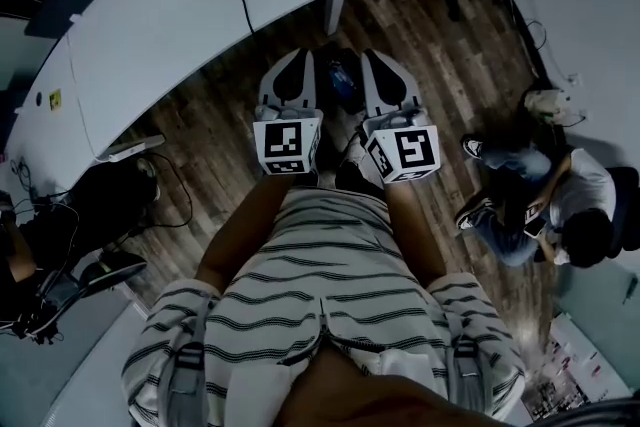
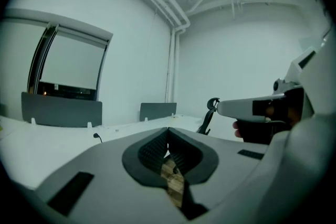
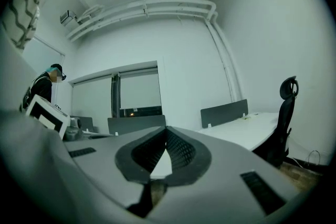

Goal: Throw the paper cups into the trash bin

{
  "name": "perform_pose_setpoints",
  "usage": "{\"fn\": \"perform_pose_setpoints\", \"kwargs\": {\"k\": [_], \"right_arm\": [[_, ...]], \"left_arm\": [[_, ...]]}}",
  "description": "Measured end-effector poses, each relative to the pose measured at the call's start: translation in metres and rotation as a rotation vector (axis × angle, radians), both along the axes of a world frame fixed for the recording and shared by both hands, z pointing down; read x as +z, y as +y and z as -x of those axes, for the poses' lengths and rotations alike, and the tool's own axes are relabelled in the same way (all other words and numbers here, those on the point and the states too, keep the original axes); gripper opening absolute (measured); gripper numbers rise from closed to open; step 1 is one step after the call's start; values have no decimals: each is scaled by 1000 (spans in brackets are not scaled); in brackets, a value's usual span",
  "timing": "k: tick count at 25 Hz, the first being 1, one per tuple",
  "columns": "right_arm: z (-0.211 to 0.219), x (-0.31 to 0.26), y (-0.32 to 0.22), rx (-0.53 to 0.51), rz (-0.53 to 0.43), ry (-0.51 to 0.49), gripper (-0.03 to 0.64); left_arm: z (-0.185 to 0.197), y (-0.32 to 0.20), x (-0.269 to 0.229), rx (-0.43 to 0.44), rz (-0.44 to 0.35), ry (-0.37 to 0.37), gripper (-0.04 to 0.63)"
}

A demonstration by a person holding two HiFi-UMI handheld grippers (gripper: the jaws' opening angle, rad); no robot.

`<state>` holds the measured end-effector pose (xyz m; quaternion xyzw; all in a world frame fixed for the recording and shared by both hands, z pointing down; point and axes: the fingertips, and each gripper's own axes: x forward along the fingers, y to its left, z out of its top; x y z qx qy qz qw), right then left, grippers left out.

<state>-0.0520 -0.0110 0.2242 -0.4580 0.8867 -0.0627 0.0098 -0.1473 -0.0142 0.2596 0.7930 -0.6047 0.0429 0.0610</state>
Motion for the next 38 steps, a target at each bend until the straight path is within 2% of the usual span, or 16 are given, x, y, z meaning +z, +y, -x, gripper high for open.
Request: {"fn": "perform_pose_setpoints", "kwargs": {"k": [3, 9, 15, 22, 32, 38], "right_arm": [[-7, 10, -11, -19, 22, -2, 9], [-24, 22, -35, -49, 42, 0, 8], [-22, 37, -57, -69, 57, 4, 8], [-23, 58, -79, -69, 64, 34, 8], [-25, 88, -98, -88, 94, 60, 9], [-23, 100, -97, -99, 111, 81, 9]], "left_arm": [[-5, -16, 15, -36, 28, 27, 24], [-21, -54, 36, -80, 27, 4, 25], [-14, -90, 54, -118, 34, -5, 25], [-9, -132, 89, -136, 45, 2, 26], [-3, -187, 133, -142, 80, -36, 26], [7, -212, 150, -159, 87, -22, 28]]}}
